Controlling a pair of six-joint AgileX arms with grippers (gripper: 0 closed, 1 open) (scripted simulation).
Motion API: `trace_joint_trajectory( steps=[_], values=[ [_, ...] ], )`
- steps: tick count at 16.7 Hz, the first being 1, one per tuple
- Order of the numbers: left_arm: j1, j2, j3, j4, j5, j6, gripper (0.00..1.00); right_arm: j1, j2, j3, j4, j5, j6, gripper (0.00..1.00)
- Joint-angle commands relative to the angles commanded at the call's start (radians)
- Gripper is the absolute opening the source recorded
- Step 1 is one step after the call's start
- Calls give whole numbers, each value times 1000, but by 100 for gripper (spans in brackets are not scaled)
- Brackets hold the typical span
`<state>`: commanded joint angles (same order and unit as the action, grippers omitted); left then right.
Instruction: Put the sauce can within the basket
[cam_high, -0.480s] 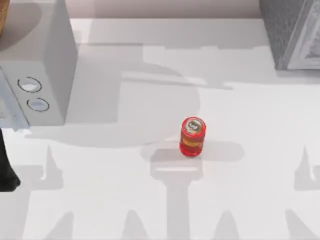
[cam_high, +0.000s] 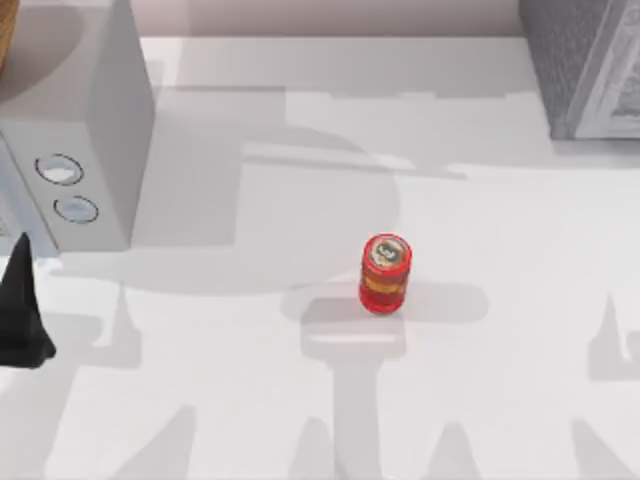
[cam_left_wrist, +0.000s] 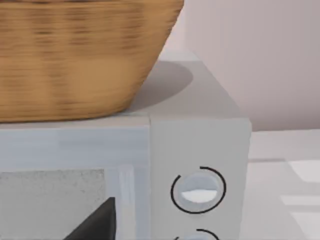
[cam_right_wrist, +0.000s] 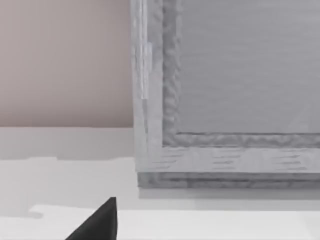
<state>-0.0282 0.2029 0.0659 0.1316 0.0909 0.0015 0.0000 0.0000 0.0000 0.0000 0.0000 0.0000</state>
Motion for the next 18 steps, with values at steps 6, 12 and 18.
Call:
trace_joint_trajectory(
  steps=[6,12,18],
  values=[
    [-67,481,157,314,216,6,100,0,0,0,0,0,0,100],
    [-153,1095,360,716,493,15,100,0,0,0,0,0,0,100],
    [-238,1698,562,1112,765,27,100,0,0,0,0,0,0,100]
  ],
)
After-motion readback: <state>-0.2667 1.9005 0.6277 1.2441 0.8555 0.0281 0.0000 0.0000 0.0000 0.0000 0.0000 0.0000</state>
